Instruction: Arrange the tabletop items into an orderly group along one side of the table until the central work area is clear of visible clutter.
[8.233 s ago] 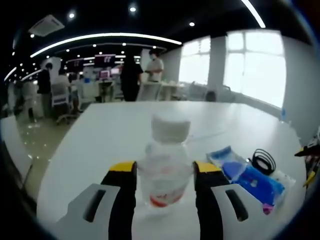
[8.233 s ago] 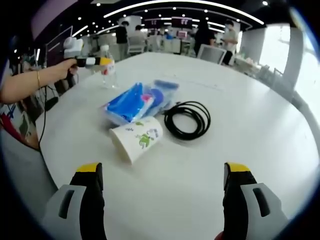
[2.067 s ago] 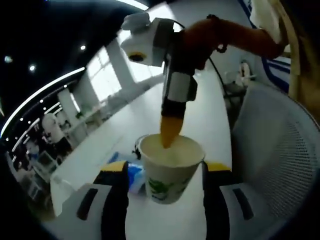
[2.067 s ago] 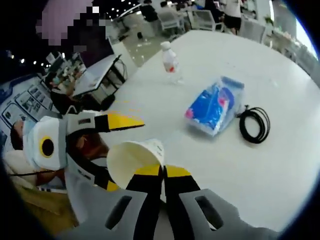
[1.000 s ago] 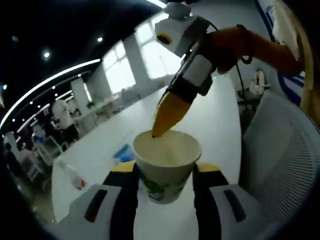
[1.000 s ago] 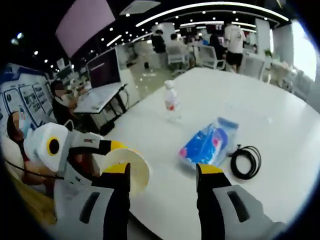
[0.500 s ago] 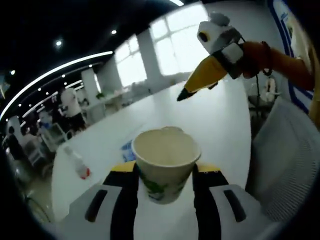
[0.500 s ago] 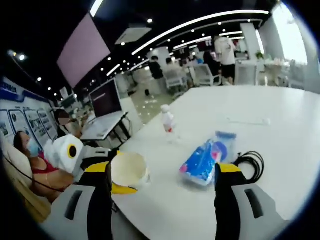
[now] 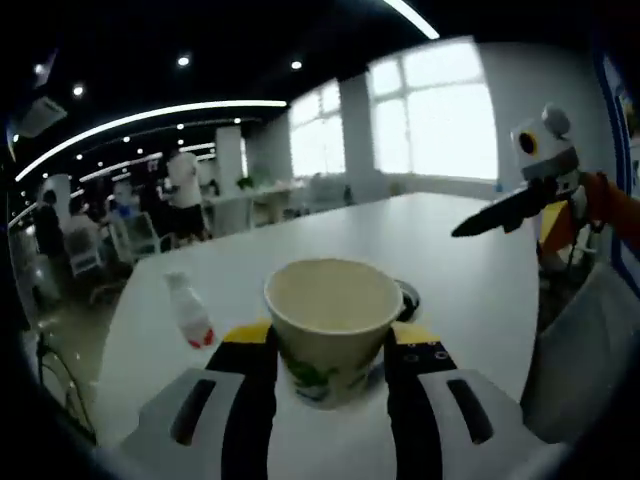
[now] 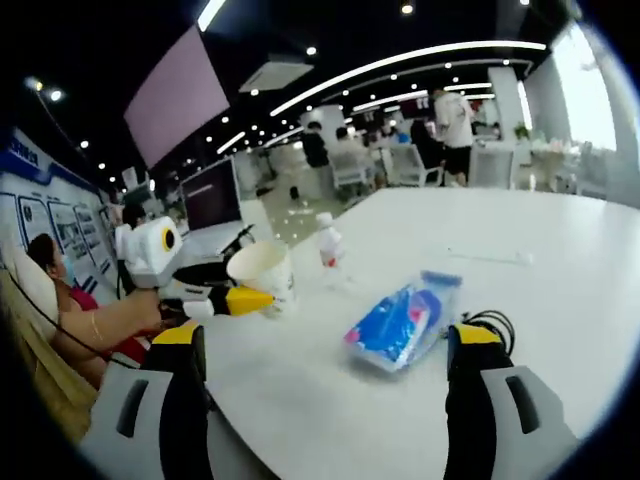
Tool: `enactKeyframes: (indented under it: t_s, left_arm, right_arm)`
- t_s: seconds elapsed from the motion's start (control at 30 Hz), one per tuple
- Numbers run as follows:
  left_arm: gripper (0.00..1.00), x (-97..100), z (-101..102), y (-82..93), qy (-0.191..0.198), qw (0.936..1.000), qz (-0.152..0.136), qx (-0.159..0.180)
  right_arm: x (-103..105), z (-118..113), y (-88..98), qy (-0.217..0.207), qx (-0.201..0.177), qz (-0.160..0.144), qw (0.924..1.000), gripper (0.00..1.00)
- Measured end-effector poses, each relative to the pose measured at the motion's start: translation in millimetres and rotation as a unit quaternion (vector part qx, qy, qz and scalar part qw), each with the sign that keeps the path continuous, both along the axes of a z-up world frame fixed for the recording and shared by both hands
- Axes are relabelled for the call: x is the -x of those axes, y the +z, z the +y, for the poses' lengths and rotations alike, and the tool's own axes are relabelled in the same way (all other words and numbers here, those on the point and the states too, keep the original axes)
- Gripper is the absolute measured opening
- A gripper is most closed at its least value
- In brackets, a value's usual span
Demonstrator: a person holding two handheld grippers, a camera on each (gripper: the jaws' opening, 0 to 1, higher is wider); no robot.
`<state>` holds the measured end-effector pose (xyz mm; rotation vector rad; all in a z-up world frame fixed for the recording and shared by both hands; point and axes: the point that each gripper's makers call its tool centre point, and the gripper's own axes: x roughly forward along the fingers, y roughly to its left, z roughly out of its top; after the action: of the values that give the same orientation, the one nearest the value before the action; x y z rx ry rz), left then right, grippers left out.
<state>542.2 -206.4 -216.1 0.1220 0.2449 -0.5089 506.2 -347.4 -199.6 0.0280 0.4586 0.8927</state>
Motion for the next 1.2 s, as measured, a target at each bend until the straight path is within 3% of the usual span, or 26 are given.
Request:
enactKeyframes:
  t_s: [0.1, 0.57, 1.2]
  left_arm:
    - [0.39, -11.3, 5, -4.8, 0.012, 0.9999, 0.004, -0.003]
    - [0.39, -78.0, 22, -30.7, 0.103, 0.9932, 0.021, 0.049]
    - [0.39, -144.0, 25, -57.9, 0.151, 0.9867, 0.022, 0.055]
  right_arm:
    - [-1, -2, -5.7, -0.003, 0.007, 0.000, 1.0000, 0.99]
    - [-16, -16, -27.0, -0.021, 0.031, 0.004, 0.9993, 0.99]
    - [-38, -37, -68.8, -0.049, 0.062, 0.043, 0.9959, 0.97]
